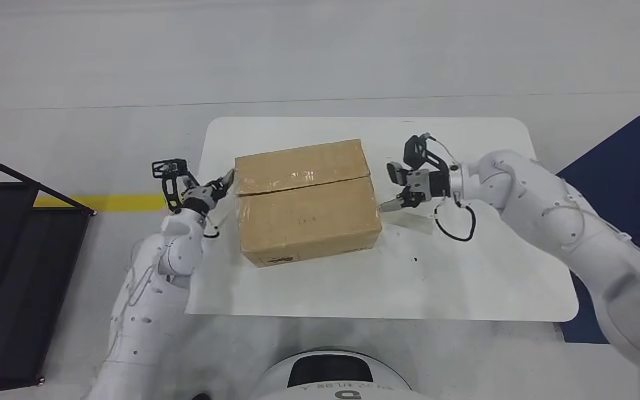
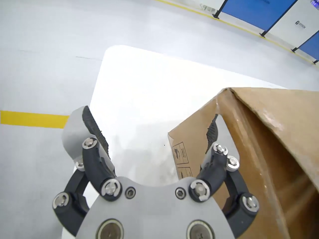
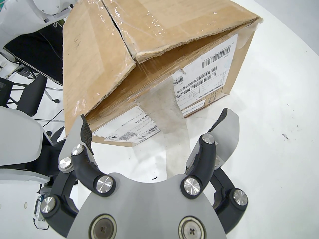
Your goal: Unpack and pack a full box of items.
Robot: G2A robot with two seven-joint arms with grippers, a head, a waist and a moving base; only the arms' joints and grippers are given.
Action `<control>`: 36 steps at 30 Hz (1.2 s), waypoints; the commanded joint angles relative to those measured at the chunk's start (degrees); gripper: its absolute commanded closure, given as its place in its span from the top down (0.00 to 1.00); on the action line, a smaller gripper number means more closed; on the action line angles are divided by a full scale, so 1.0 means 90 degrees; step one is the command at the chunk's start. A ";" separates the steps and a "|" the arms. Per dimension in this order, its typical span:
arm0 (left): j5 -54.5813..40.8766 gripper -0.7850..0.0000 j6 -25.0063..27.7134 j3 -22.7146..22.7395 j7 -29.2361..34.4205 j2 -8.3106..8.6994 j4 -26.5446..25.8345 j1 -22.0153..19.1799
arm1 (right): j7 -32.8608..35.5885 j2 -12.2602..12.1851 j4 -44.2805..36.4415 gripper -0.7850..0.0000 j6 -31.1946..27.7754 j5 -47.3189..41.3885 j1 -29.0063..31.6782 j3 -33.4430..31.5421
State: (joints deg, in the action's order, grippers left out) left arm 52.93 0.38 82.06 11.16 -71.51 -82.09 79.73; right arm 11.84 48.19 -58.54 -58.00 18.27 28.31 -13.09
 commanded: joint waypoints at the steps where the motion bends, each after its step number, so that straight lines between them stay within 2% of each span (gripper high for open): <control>1: -0.0006 1.00 0.0013 -0.0119 0.0036 -0.0022 0.0223 -0.0198 | -0.0099 -0.0078 -0.0046 1.00 0.0000 0.0029 0.0019 0.0003; 14: 0.0175 1.00 -0.0101 -0.0981 0.0170 -0.0211 0.0940 -0.1306 | -0.1142 -0.0725 -0.0333 1.00 0.0000 0.0412 0.0259 -0.0014; 19: 0.0191 1.00 -0.0164 -0.1170 0.0033 -0.0268 0.1062 -0.1392 | -0.1722 -0.0996 -0.0297 1.00 0.0000 0.0725 0.0341 -0.0069; 23: 0.0374 1.00 -0.0239 -0.0862 -0.0344 -0.0194 0.1034 -0.0942 | -0.1921 -0.1073 -0.0178 1.00 0.0000 0.0874 0.0346 -0.0134; 26: 0.0474 1.00 -0.0348 -0.0452 -0.0737 -0.0109 0.0723 -0.0335 | -0.1921 -0.1073 -0.0178 1.00 0.0000 0.0874 0.0346 -0.0134; 29: 0.0375 1.00 -0.0171 -0.0033 -0.1096 -0.0033 -0.0103 0.0470 | -0.1921 -0.1073 -0.0178 1.00 0.0000 0.0874 0.0346 -0.0134; 32: 0.0230 1.00 0.0376 0.0253 -0.1443 0.0024 -0.1101 0.1281 | -0.1921 -0.1073 -0.0178 1.00 0.0000 0.0874 0.0346 -0.0134; 36: 0.0021 1.00 0.0835 0.0443 -0.1642 0.0054 -0.1993 0.1870 | -0.1921 -0.1073 -0.0178 1.00 0.0000 0.0874 0.0346 -0.0134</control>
State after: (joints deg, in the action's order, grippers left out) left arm 53.59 7.25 85.95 -3.55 -71.03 -98.07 95.58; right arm -5.45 38.54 -60.14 -58.00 26.13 31.42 -14.29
